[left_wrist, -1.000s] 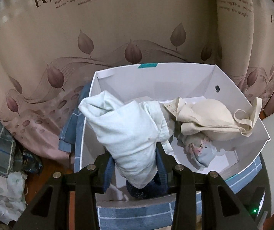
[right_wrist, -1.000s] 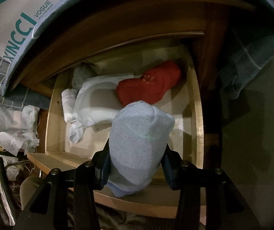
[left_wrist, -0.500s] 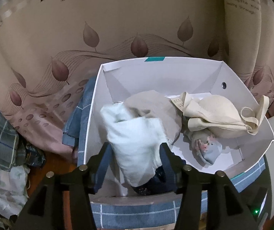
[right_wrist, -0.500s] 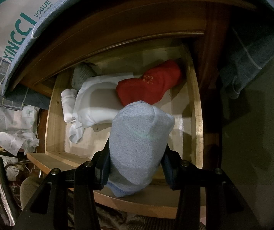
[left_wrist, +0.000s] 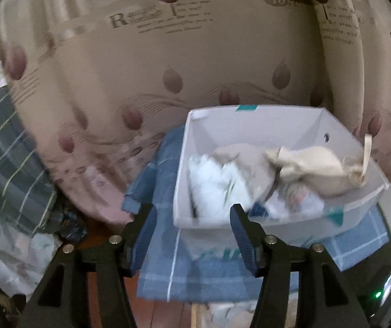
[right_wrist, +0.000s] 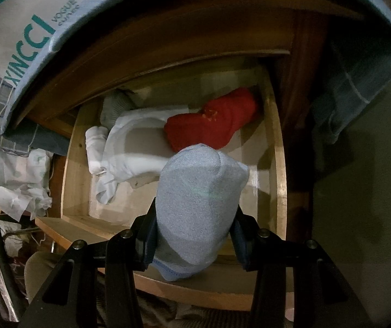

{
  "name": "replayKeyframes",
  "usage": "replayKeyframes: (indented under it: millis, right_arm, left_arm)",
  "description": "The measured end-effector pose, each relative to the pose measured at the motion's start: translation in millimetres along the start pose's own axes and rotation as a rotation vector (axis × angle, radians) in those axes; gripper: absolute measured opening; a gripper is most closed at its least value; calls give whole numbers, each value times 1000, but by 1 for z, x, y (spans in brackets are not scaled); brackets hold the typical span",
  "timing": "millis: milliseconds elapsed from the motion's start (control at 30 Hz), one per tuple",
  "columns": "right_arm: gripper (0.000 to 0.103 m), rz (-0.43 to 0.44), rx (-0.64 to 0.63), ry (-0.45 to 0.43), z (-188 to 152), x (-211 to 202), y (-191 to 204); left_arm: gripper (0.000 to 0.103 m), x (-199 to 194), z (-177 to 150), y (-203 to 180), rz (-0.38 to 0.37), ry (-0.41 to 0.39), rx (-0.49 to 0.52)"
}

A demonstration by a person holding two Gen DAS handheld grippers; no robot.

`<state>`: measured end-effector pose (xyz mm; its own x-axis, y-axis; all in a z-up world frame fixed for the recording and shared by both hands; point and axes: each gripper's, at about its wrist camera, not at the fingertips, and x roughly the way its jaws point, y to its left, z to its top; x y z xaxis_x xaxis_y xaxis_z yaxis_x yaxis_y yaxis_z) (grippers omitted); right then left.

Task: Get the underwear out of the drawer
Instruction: 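Move the left gripper back to the drawer while the right gripper carries the blue sock toward the box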

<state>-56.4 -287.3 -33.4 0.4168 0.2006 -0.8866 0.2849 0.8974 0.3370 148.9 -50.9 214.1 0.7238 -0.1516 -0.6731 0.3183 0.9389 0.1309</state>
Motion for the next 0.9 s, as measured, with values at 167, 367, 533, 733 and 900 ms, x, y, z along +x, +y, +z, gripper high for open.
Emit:
replayKeyframes:
  millis: [167,367,533,733,900]
  right_arm:
    - [43,-19,-21,-20,0,-3,3]
    - [43,-26,-35,-59,0,-13,4]
    - [43,-20,-78,-78,2,-24,13]
    - [43,-23,-120,-140,11,-56,25]
    - [43,-12,-149,-200,22,-89,35]
  left_arm:
    - [57,1,-61,4,57,44,-5]
    - [57,17,-132,-6,84,137,-8]
    - [57,23,-168,-16,68,177,-13]
    - [57,29,-190,-19,52,207,-39]
    - [57,37,-200,-16,38,237,-75]
